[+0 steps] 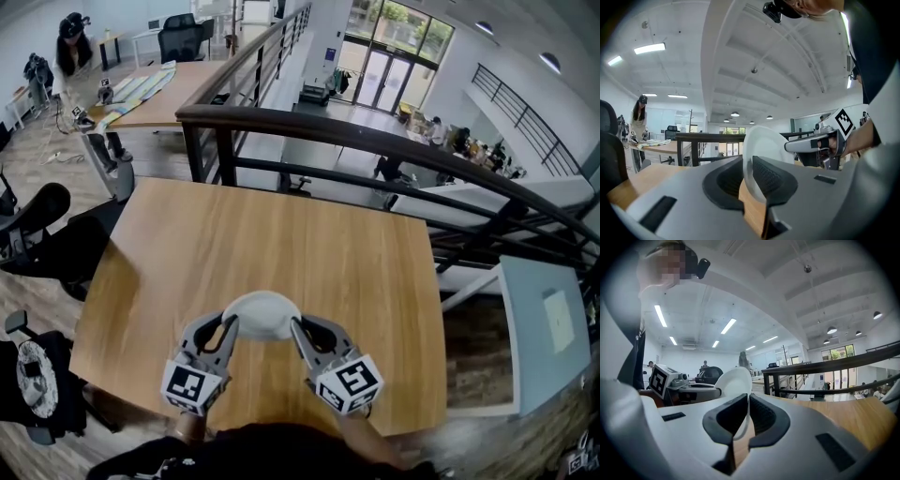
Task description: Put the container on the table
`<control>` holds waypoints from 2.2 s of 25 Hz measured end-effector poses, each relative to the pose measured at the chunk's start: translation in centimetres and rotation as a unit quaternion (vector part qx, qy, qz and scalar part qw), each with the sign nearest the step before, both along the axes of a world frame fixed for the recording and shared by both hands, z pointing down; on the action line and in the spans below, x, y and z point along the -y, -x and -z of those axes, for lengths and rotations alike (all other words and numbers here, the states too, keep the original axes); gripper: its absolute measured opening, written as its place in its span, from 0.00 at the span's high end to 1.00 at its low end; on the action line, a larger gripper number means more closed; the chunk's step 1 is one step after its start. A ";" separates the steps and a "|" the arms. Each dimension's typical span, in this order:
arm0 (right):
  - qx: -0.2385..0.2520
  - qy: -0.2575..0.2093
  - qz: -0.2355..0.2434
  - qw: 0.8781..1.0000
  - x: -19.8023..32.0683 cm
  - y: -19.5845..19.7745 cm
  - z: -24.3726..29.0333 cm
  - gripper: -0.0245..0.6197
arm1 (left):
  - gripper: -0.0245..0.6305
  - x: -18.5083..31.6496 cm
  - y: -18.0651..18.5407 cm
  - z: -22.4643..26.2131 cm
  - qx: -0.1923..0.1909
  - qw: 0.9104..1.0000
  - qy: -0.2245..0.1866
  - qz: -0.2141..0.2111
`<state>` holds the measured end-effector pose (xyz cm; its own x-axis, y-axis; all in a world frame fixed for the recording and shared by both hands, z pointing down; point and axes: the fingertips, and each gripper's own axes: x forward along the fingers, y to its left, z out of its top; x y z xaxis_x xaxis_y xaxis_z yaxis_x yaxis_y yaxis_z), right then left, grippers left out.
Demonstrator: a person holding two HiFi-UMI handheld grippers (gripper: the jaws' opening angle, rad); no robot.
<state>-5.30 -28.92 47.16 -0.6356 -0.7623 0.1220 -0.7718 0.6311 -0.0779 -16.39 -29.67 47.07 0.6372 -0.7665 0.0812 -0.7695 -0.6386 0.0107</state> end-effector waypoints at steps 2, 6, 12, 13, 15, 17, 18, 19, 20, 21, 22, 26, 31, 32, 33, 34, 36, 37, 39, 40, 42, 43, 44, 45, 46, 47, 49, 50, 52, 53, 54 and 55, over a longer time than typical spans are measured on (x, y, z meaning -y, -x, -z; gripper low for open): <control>-0.001 0.003 -0.003 1.000 0.1 -0.1 -0.4 0.93 | 0.89 0.0 0.0 -0.5 0.004 1.000 0.005 -0.004; -0.004 0.012 -0.006 1.000 0.4 -0.1 -1.5 0.93 | 0.89 0.2 -0.1 -1.7 0.013 1.000 0.016 -0.007; -0.009 0.042 -0.013 0.999 0.7 0.0 -4.2 0.93 | 0.89 0.3 -0.1 -3.9 0.031 0.999 0.037 -0.020; -0.010 0.048 -0.015 0.999 0.8 -0.1 -4.6 0.93 | 0.89 0.3 -0.2 -4.4 0.033 0.998 0.042 -0.023; -0.013 0.058 -0.019 0.998 0.8 -0.2 -5.4 0.93 | 0.89 0.2 -0.3 -5.3 0.040 0.997 0.052 -0.026; -0.016 0.072 -0.022 0.997 0.9 -0.2 -6.1 0.93 | 0.89 0.2 -0.4 -6.1 0.046 0.997 0.063 -0.026; -0.017 0.078 -0.022 0.997 0.9 -0.2 -6.5 0.93 | 0.89 0.3 -0.4 -6.4 0.046 0.996 0.067 -0.025; -0.017 0.082 -0.022 0.996 1.0 -0.2 -6.8 0.93 | 0.89 0.3 -0.4 -6.7 0.046 0.996 0.071 -0.025; -0.017 0.086 -0.023 0.996 1.0 -0.2 -7.1 0.93 | 0.89 0.4 -0.4 -7.0 0.047 0.996 0.074 -0.025; -0.017 0.090 -0.025 0.995 1.0 -0.1 -7.3 0.93 | 0.89 0.4 -0.4 -7.3 0.049 0.995 0.076 -0.027; -0.017 0.094 -0.027 0.995 1.0 -0.2 -7.6 0.93 | 0.89 0.4 -0.4 -7.5 0.052 0.995 0.078 -0.029; -0.017 0.108 -0.037 0.993 1.2 -0.4 -8.7 0.93 | 0.89 0.3 -0.9 -8.4 0.052 0.995 0.077 -0.045; -0.017 0.131 -0.035 0.991 1.0 -0.5 -10.4 0.93 | 0.89 0.1 -1.2 -9.7 0.058 0.993 0.089 -0.051; -0.017 0.135 -0.036 0.990 1.0 -0.6 -10.7 0.93 | 0.89 0.1 -1.3 -10.1 0.058 0.993 0.093 -0.053; -0.016 0.140 -0.038 0.989 0.9 -0.6 -11.0 0.93 | 0.89 0.0 -1.4 -10.4 0.057 0.992 0.097 -0.054; -0.017 0.144 -0.038 0.989 0.9 -0.7 -11.3 0.93 | 0.89 0.0 -1.4 -10.6 0.057 0.992 0.101 -0.055; -0.017 0.153 -0.039 0.987 0.8 -0.7 -11.8 0.93 | 0.89 -0.1 -1.5 -11.1 0.058 0.991 0.107 -0.056; -0.017 0.156 -0.040 0.987 0.7 -0.7 -12.1 0.93 | 0.89 -0.2 -1.5 -11.4 0.058 0.991 0.109 -0.056; -0.017 0.161 -0.041 0.986 0.7 -0.8 -12.5 0.93 | 0.89 -0.2 -1.5 -11.9 0.061 0.990 0.114 -0.058; -0.018 0.164 -0.041 0.985 0.7 -0.8 -12.8 0.93 | 0.89 -0.2 -1.6 -12.1 0.062 0.989 0.117 -0.060; -0.020 0.170 -0.042 0.984 0.7 -0.9 -13.3 0.93 | 0.89 -0.2 -1.7 -12.6 0.065 0.988 0.121 -0.063; -0.020 0.172 -0.042 0.984 0.7 -0.9 -13.5 0.93 | 0.89 -0.1 -1.7 -12.7 0.066 0.988 0.123 -0.065; -0.021 0.175 -0.043 0.983 0.7 -0.9 -13.6 0.93 | 0.89 -0.1 -1.8 -12.9 0.067 0.988 0.125 -0.066; -0.022 0.178 -0.042 0.983 0.7 -1.0 -13.8 0.93 | 0.89 -0.1 -1.8 -13.1 0.068 0.987 0.128 -0.067; -0.024 0.181 -0.042 0.982 0.7 -1.0 -14.1 0.93 | 0.89 -0.1 -1.9 -13.3 0.068 0.987 0.130 -0.068; -0.025 0.185 -0.042 0.982 0.6 -1.0 -14.3 0.93 | 0.89 -0.1 -1.9 -13.5 0.069 0.986 0.133 -0.068; -0.026 0.190 -0.043 0.981 0.7 -1.1 -14.7 0.93 | 0.89 -0.1 -2.0 -13.9 0.070 0.986 0.137 -0.069; -0.027 0.192 -0.044 0.980 0.8 -1.1 -14.9 0.93 | 0.89 0.0 -2.0 -14.1 0.070 0.985 0.140 -0.070; -0.027 0.195 -0.046 0.979 0.9 -1.0 -15.3 0.93 | 0.89 0.0 -1.9 -14.6 0.073 0.984 0.145 -0.071; -0.028 0.197 -0.047 0.979 1.0 -1.0 -15.6 0.93 | 0.89 0.0 -1.9 -14.8 0.074 0.984 0.147 -0.071; -0.028 0.199 -0.048 0.979 1.0 -1.0 -15.8 0.93 | 0.89 0.1 -1.8 -15.1 0.075 0.983 0.150 -0.071; -0.029 0.202 -0.048 0.978 1.0 -1.0 -16.0 0.93 | 0.89 0.1 -1.8 -15.3 0.076 0.983 0.152 -0.071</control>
